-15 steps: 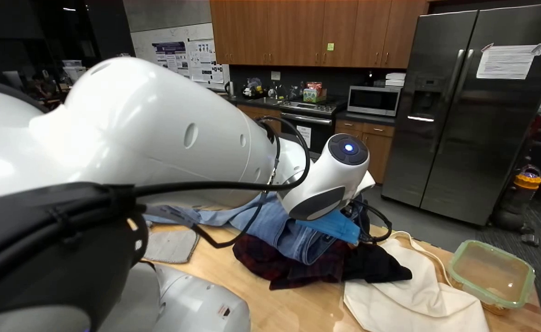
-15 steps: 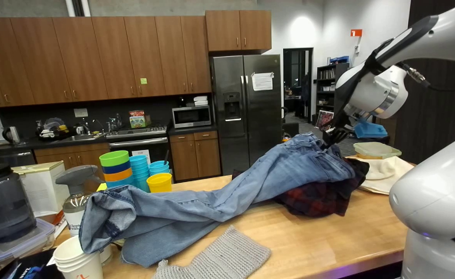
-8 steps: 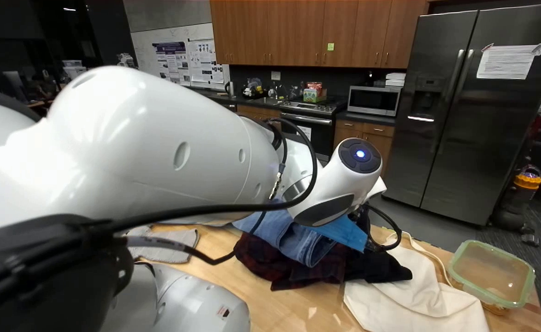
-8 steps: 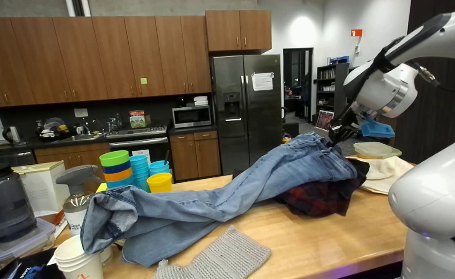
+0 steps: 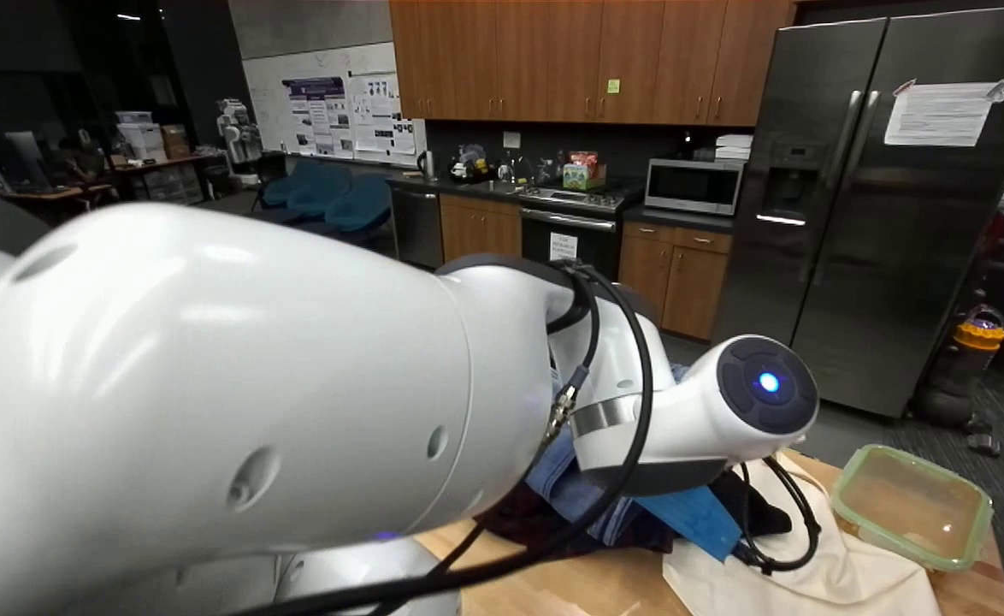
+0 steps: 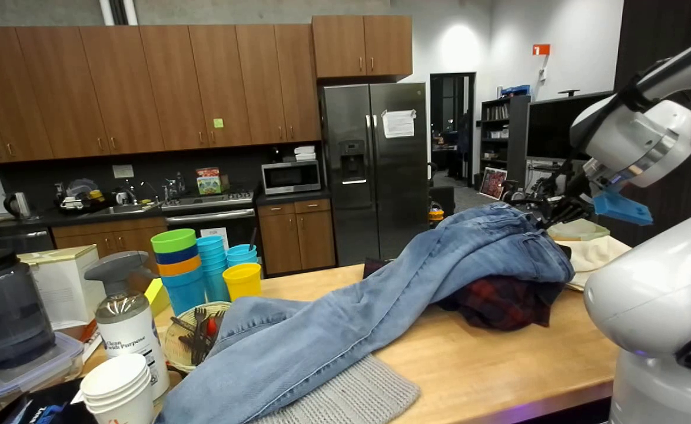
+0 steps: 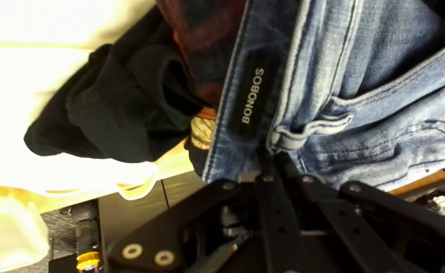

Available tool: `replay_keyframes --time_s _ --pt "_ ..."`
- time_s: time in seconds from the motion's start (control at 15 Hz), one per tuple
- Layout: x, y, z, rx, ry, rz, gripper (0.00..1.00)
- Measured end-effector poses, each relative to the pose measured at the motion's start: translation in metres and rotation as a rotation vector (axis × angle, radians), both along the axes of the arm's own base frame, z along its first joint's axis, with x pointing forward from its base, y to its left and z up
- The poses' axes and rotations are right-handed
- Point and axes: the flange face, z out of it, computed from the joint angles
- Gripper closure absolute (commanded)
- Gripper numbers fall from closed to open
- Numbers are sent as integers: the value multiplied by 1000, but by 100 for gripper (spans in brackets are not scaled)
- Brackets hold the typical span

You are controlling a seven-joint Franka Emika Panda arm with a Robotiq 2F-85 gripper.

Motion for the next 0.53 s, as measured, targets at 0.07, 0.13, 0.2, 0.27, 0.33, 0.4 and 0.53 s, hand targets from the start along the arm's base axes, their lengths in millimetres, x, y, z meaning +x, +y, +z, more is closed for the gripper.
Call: replay_keyframes --time_s 0.07,0.13,0.2,0.27,0.33,0.4,0.53 --pt "-10 -11 -3 14 -5 -22 99" --pt "-20 -21 -6 27 -11 -40 99" --pt "-30 -30 -9 37 -17 -54 99" --pt "-38 -36 -11 48 -23 -65 99" --pt "-45 -41 -13 57 -28 -73 99" --pt "-50 -45 -14 65 -33 -79 99" --pt "-59 -50 -15 76 -40 -87 99"
